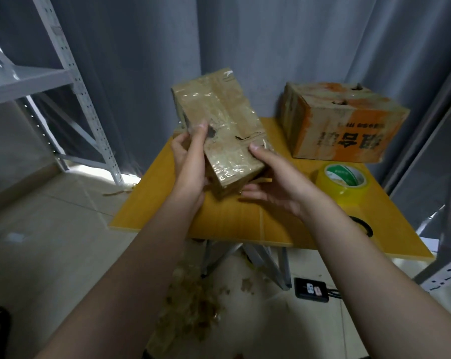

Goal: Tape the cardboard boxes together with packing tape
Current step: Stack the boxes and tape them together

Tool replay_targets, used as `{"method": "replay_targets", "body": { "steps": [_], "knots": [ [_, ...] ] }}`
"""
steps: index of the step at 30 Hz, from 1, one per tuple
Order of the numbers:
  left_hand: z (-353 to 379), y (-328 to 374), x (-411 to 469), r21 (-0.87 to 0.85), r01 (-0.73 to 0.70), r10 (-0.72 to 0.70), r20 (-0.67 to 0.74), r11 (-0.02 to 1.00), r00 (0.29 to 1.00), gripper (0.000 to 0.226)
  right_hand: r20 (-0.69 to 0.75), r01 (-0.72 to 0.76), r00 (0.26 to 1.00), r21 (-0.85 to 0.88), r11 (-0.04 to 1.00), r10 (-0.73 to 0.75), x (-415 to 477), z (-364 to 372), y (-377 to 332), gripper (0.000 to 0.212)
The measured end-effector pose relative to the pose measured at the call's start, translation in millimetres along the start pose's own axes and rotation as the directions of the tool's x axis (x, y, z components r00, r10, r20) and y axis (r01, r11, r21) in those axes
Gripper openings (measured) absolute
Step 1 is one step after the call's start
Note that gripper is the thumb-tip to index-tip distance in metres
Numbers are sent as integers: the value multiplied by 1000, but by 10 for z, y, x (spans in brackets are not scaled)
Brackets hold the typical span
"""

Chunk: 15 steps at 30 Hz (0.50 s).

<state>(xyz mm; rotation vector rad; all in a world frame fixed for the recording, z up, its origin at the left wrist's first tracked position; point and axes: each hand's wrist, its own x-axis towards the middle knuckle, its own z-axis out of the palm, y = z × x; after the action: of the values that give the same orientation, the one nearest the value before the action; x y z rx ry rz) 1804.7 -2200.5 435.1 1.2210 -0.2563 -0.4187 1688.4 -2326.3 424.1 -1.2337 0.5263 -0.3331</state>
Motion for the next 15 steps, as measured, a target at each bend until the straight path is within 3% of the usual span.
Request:
{"method": "replay_targets", "body": {
  "steps": [3,6,12,15],
  "knots": [
    [48,78,92,-85,13,2,174,996,985,54,-110,128,989,309,943,-99,63,-17,-31,38],
    [107,160,220,-88,26,-11,165,996,986,55,-241,189,965,375,908,-101,160,-15,-118,30],
    [60,104,480,-55,40,-34,107,998,994,51,-435,163,901,340,926,1,608,1,-354,60],
    [0,16,586,-19,66,-63,106,998,992,54,-498,97,863,333,938,87,876,58,-466,61]
  ]
}}
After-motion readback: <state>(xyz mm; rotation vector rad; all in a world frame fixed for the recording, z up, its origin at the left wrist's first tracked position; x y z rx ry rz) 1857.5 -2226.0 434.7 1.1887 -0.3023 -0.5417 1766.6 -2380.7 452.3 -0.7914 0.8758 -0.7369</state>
